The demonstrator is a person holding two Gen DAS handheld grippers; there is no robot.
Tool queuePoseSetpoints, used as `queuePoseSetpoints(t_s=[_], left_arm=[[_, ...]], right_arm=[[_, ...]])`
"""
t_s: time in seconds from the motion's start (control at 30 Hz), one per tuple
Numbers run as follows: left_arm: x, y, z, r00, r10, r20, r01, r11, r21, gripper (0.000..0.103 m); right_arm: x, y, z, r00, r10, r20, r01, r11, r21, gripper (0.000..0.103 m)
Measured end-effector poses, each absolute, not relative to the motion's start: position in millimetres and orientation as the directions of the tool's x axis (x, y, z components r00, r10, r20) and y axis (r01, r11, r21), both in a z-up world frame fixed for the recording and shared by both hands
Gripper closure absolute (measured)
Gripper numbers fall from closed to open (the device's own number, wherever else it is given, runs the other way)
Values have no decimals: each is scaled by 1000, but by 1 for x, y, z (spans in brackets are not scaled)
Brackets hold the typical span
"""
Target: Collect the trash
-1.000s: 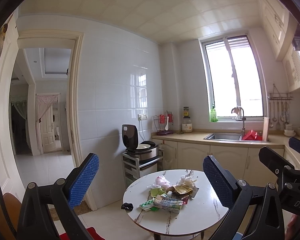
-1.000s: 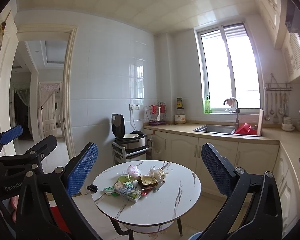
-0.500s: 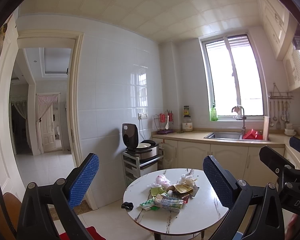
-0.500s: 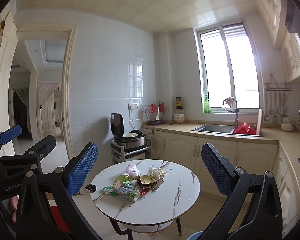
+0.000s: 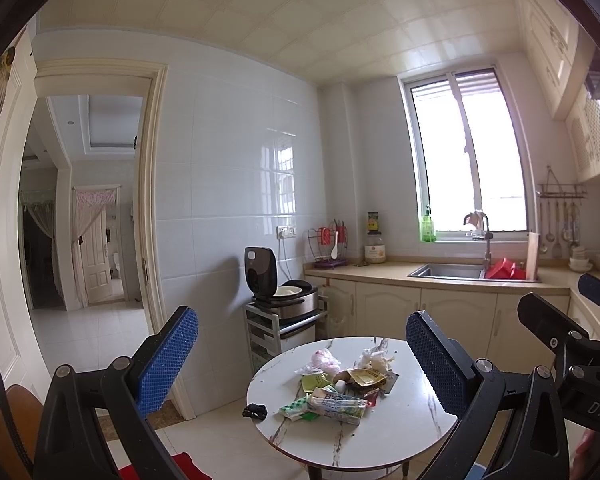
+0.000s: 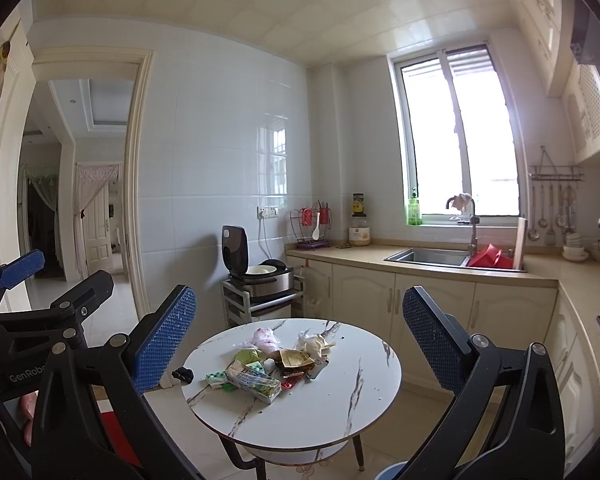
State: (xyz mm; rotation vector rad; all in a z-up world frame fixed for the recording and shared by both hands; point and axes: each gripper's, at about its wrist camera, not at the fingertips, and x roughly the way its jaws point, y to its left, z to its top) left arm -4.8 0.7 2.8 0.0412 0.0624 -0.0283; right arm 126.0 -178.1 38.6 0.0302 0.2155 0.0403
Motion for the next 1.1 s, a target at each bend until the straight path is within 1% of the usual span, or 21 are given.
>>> queuePoseSetpoints(t_s=[0.7,0.93,1.1], left_arm=[[2,-3,0,998,-21,-67,24,998,53,1],[17,-7,-7,998,-24,-65,28,998,60,1],[37,-8,-10,996,-24,-81,30,997,69,1]], right_arm=[[135,-176,37,972,49,-228,-41,998,37,0],[151,-177,29,969,49,-242,-41,998,37,0],[167,-178,20,963,51,-264,-41,998,40,0]])
